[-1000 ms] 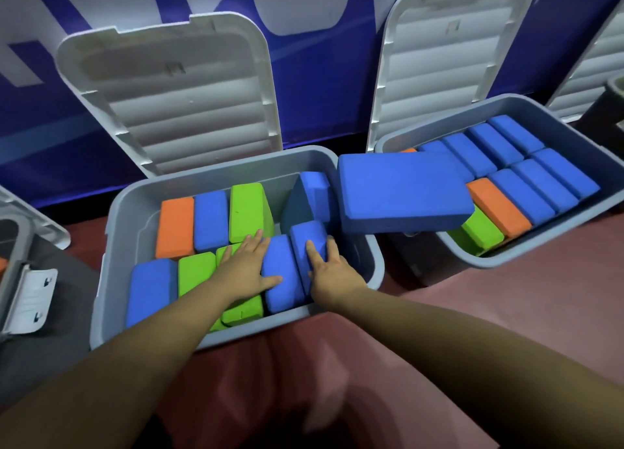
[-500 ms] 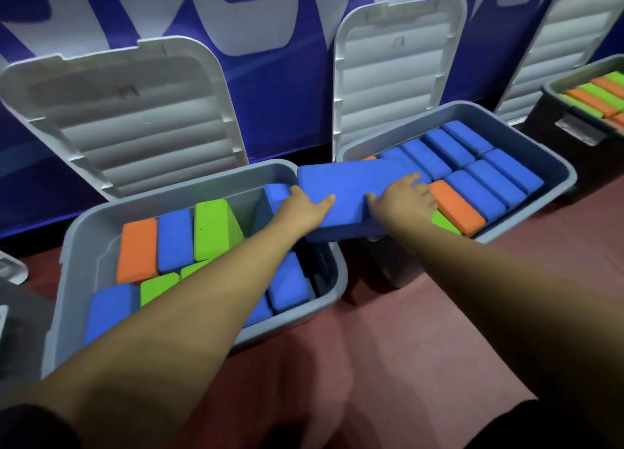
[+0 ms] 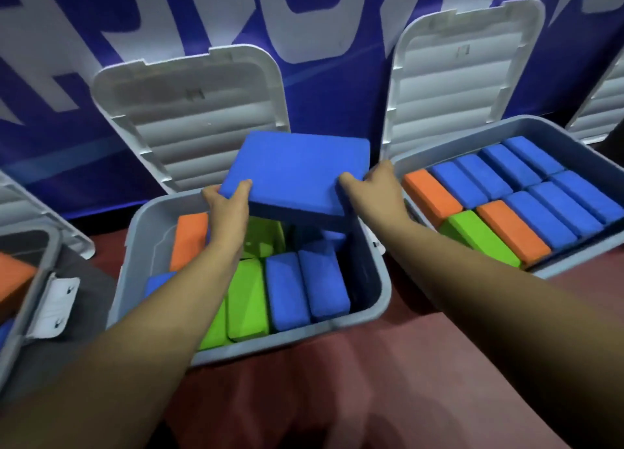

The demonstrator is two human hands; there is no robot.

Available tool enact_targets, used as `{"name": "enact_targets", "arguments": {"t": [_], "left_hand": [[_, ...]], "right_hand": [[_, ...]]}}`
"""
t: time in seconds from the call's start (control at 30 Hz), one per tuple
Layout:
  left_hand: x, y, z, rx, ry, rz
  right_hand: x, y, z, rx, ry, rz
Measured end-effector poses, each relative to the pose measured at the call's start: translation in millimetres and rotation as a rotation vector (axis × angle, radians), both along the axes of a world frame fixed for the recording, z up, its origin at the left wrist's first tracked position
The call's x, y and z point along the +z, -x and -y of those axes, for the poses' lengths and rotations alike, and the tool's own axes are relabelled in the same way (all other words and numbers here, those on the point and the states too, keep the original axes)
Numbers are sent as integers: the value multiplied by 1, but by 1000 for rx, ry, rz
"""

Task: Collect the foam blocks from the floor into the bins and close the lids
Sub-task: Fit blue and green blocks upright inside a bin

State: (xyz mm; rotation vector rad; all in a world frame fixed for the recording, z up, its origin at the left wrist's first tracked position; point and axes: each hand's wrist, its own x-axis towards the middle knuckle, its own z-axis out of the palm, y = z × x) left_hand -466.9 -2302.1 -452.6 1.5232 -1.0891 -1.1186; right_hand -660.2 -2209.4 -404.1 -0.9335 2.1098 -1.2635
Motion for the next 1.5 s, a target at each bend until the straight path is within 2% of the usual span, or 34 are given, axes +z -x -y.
{"name": "enact_targets", "arguments": {"t": [0.07, 0.13, 0.2, 0.3, 0.4, 0.43, 0.47, 0.53, 0.6, 0.7, 0.73, 0.8, 0.83, 0.9, 0.97, 1.03, 1.1, 1.2, 1.33, 1.5], "left_hand": [[2, -26, 13, 72, -34, -8], [1, -46, 21, 59, -99, -139], [-12, -72, 27, 50, -95, -145], [-12, -103, 30, 125, -90, -9], [-20, -124, 44, 59, -97, 1], [-23, -128, 48, -1, -98, 97], [-28, -131, 52, -74, -98, 269], [-44, -137, 58, -220, -111, 676], [-51, -136, 59, -322, -94, 968], [-43, -110, 52, -388, 63, 1281], [-39, -98, 47, -424, 150, 1288], [-35, -67, 36, -508, 296, 1123], [-36, -52, 28, -539, 364, 1038], [-52, -21, 11, -623, 393, 926], [-78, 3, -4, -699, 278, 912], [-107, 15, -8, -698, 108, 1026], [-129, 12, -6, -655, 36, 1111], [-146, -8, -6, -526, 142, 1149], [-154, -21, -8, -556, 312, 1174], [-151, -18, -10, -548, 306, 1194]], "right_hand": [[-12, -38, 12, 50, -7, 235], [-34, -73, 17, 108, -41, 380], [-54, -104, 17, 192, -101, 456], [-70, -126, 16, 313, -168, 571], [-76, -136, 21, 417, -289, 550], [-80, -141, 22, 461, -320, 543], [-85, -147, 22, 508, -349, 509], [-100, -157, 22, 610, -408, 302], [-107, -162, 21, 667, -414, 153], [-101, -152, 28, 689, -423, 266], [-96, -142, 32, 689, -436, 343], [-89, -115, 43, 597, -407, 338], [-90, -97, 50, 501, -375, 234], [-98, -62, 61, 343, -381, -122], [-111, -41, 65, 319, -482, -352], [-126, -33, 66, 356, -597, -370], [-137, -32, 67, 355, -625, -409], [-145, -28, 75, 351, -602, -462], [-156, -39, 82, 429, -611, -269], [-154, -57, 102, 458, -587, -263]]}}
